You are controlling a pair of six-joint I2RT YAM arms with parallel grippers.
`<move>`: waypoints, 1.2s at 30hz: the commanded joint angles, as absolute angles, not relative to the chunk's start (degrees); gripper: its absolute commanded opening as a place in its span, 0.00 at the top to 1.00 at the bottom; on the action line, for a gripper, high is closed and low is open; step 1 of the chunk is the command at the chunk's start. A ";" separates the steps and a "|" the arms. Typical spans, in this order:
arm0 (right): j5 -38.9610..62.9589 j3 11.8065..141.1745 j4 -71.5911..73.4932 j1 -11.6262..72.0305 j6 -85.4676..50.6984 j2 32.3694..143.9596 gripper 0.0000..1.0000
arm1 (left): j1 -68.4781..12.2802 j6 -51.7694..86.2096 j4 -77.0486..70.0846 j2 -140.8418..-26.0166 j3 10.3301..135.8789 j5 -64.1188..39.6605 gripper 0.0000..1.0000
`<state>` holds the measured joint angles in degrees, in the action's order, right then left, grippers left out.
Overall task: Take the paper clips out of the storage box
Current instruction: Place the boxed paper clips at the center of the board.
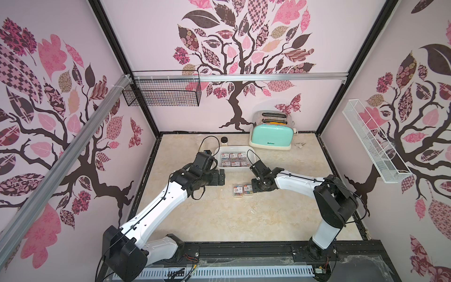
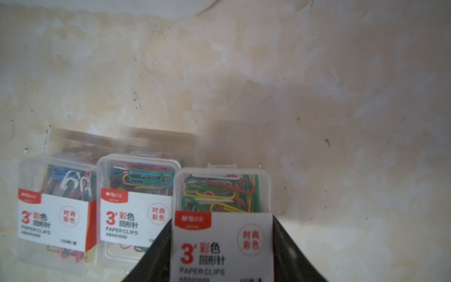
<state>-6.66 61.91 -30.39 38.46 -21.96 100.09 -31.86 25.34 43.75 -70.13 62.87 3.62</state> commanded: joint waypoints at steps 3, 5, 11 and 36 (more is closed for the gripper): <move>-6.89 61.44 -29.86 39.12 -23.20 101.36 0.60 | -31.70 24.78 42.98 -70.23 62.80 3.51 0.02; -7.02 61.19 -30.05 39.20 -23.44 101.16 0.58 | -31.66 24.96 42.83 -70.29 62.71 3.43 0.02; -7.15 60.90 -30.31 39.27 -23.64 100.77 0.48 | -31.64 25.04 42.50 -70.49 62.64 3.04 0.02; -8.61 63.40 -33.88 39.20 -23.16 97.56 0.32 | -31.71 25.10 42.02 -70.55 62.40 2.62 0.02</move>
<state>-7.35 60.86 -31.90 38.87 -23.33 100.14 -31.86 25.39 42.92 -70.13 62.87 3.11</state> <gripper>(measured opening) 0.680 0.980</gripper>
